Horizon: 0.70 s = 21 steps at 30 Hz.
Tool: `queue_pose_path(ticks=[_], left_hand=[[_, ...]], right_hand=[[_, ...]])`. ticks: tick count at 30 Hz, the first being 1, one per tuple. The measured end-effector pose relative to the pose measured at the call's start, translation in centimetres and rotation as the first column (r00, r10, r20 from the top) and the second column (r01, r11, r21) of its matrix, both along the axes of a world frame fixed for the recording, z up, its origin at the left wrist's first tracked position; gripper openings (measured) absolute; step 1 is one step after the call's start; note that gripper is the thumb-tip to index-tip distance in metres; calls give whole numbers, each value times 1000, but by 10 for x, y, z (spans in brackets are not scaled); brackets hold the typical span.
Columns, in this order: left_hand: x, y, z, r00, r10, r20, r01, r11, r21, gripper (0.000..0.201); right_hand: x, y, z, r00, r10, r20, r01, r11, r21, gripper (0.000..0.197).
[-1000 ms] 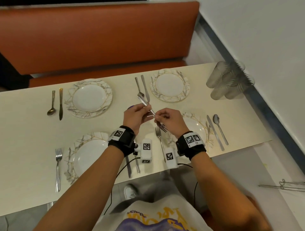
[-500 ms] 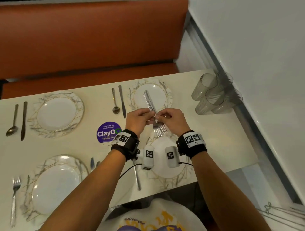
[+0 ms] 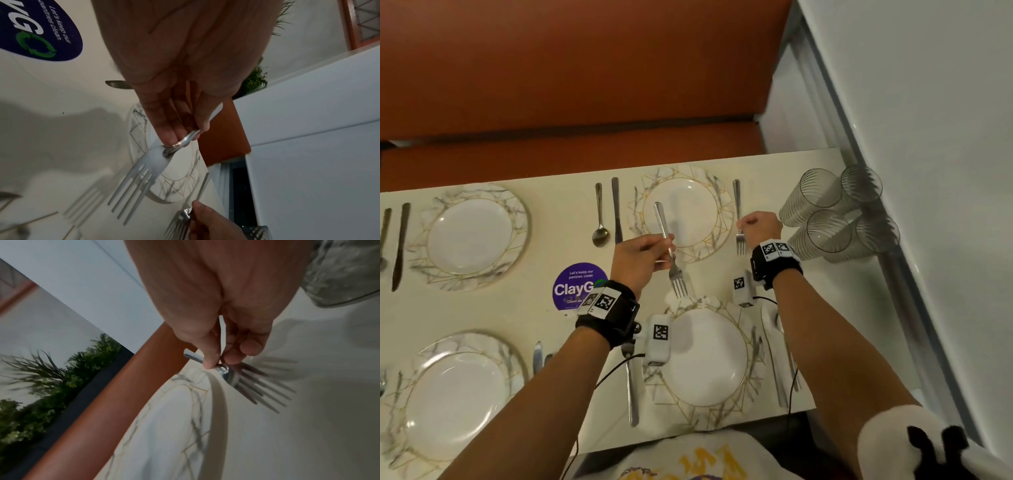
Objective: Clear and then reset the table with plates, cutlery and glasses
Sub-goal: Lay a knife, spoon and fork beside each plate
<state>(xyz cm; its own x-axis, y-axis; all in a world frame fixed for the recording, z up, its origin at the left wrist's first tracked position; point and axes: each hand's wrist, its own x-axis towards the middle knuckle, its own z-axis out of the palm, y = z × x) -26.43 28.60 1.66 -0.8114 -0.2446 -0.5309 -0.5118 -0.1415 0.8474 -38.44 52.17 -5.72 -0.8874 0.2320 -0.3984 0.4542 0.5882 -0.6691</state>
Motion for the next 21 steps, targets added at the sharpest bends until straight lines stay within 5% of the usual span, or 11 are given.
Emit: queue_pose_path(ticks=[10,21], left_hand=[[-9,-9,-15,999,26,48,-27,1000,8,15],[-13,-16,-24,999,22,44,-22,1000,9,16]], right_hand=[[-43,0,-17,991,-88,96,87,996,20,15],[-44,2,-13,1000,-23,16,22,998,58,14]])
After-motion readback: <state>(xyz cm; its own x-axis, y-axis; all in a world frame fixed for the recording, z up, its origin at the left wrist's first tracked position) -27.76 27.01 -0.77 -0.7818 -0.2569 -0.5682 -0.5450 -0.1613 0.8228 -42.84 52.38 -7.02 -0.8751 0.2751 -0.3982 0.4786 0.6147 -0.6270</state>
